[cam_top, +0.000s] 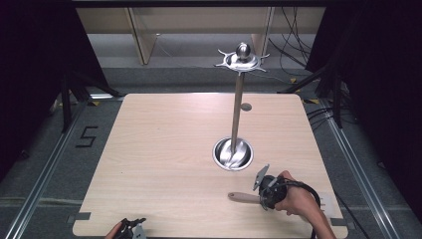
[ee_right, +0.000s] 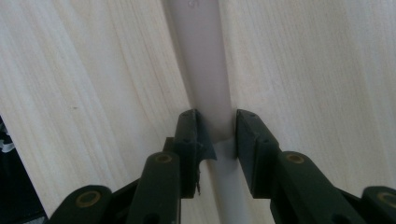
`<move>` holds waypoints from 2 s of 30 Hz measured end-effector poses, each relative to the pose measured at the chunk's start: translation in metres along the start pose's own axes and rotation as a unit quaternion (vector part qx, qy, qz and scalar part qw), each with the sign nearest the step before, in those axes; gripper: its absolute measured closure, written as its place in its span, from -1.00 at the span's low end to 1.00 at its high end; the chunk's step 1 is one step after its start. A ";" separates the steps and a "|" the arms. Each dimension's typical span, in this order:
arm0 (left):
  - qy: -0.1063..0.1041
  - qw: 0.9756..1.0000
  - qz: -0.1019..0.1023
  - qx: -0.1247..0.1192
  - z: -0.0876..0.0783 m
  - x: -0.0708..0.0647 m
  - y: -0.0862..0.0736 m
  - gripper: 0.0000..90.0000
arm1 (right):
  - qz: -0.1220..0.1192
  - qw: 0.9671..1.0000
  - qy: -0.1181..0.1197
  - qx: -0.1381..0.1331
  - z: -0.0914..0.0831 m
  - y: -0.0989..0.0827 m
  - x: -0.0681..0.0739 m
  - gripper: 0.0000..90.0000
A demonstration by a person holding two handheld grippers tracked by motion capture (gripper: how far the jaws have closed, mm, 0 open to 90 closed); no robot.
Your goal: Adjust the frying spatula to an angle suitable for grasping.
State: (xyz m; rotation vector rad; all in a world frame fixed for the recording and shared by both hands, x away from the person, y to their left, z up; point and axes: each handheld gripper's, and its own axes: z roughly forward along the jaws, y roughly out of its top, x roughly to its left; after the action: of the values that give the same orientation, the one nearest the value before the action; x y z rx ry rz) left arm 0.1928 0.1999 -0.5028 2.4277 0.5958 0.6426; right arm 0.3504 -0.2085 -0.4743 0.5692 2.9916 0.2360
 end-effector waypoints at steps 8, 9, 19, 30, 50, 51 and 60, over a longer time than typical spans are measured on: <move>-0.003 1.000 0.001 -0.002 -0.001 0.000 0.001 -0.66 | -0.015 1.000 -0.020 0.018 0.000 0.004 -0.002 0.67; -0.003 1.000 0.001 -0.002 -0.001 0.000 0.001 -0.66 | -0.015 1.000 -0.020 0.018 0.000 0.004 -0.002 0.67; -0.009 1.000 0.002 -0.002 0.000 0.000 0.000 -0.66 | 0.007 1.000 -0.017 -0.022 -0.012 -0.005 -0.007 0.67; -0.009 1.000 0.002 -0.002 -0.001 0.001 0.001 -0.66 | 0.040 0.991 -0.025 -0.124 -0.036 -0.029 -0.014 0.67; 0.001 1.000 -0.004 -0.001 -0.002 0.000 0.000 -0.66 | 0.105 0.948 -0.026 -0.300 -0.088 -0.067 -0.029 0.67; 0.001 1.000 -0.004 -0.001 -0.002 0.000 0.000 -0.66 | 0.106 0.946 -0.025 -0.307 -0.089 -0.068 -0.029 0.67; -0.001 1.000 -0.004 -0.001 -0.002 0.000 0.000 -0.66 | 0.122 0.923 -0.015 -0.364 -0.101 -0.075 -0.032 0.67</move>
State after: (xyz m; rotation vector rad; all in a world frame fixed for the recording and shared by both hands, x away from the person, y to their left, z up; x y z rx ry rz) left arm 0.1916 0.2002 -0.5017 2.4227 0.6051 0.6378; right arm 0.3419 -0.3026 -0.3858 0.8116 2.4997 1.2611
